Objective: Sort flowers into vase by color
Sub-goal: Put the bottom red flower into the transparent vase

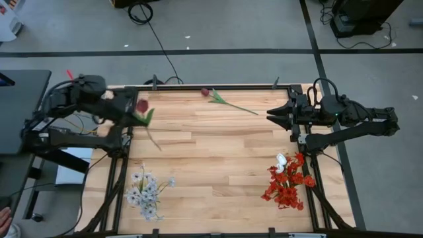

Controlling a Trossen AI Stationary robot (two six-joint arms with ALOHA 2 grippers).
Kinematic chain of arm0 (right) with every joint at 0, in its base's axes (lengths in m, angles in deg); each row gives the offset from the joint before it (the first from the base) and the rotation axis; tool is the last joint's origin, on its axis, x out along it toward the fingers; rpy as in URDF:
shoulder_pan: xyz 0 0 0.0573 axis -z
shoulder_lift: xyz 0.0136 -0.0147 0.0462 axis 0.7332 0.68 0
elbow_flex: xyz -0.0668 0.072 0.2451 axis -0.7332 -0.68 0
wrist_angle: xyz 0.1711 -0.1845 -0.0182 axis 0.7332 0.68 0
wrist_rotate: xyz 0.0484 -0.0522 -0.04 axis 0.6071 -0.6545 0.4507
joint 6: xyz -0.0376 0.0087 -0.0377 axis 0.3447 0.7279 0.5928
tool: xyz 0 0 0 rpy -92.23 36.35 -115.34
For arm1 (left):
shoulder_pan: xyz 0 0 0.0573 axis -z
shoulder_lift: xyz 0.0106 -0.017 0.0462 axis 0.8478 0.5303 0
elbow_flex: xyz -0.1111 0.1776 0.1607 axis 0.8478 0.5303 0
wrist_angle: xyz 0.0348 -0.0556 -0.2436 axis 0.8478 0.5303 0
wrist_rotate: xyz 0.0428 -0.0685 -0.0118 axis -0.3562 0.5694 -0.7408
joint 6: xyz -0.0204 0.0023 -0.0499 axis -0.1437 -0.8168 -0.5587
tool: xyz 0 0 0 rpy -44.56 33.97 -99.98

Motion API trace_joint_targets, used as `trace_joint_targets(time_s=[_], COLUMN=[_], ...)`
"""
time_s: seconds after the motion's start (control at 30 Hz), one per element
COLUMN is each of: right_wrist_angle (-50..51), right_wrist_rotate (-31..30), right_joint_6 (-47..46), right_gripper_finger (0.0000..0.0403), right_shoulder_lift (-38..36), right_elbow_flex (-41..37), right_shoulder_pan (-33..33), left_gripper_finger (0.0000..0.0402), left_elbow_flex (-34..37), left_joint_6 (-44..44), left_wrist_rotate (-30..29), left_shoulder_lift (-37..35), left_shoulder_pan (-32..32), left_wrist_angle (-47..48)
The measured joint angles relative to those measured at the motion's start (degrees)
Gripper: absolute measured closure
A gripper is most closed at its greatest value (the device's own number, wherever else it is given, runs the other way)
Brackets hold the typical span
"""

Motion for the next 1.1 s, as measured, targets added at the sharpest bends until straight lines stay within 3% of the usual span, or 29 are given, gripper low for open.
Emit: trace_joint_targets(time_s=[0.3, 0.57, 0.77, 0.9, 1.1], right_wrist_angle=[0.0, 0.0, 0.0, 0.0, 0.0], right_wrist_rotate=[0.0, 0.0, 0.0, 0.0, 0.0], right_joint_6=[0.0, 0.0, 0.0, 0.0, 0.0], right_gripper_finger=[0.0281, 0.0281, 0.0281, 0.0281, 0.0281], right_shoulder_lift=[0.0, 0.0, 0.0, 0.0, 0.0], right_elbow_flex=[0.0, 0.0, 0.0, 0.0, 0.0], right_shoulder_pan=[0.0, 0.0, 0.0, 0.0, 0.0], left_gripper_finger=[0.0393, 0.0393, 0.0393, 0.0393, 0.0394], left_elbow_flex=[-3.7, -5.4, -5.4, -5.4, -5.2], left_joint_6=[7.1, 10.5, 13.0, 12.9, 16.8], left_wrist_rotate=[2.3, 24.3, 33.5, 36.5, 36.5], left_shoulder_lift=[-6.5, -9.3, -11.8, -13.8, -13.7], left_shoulder_pan=[0.6, 0.6, 0.6, 0.5, -0.3], left_wrist_angle=[13.7, 19.0, 18.9, 18.3, 18.8])
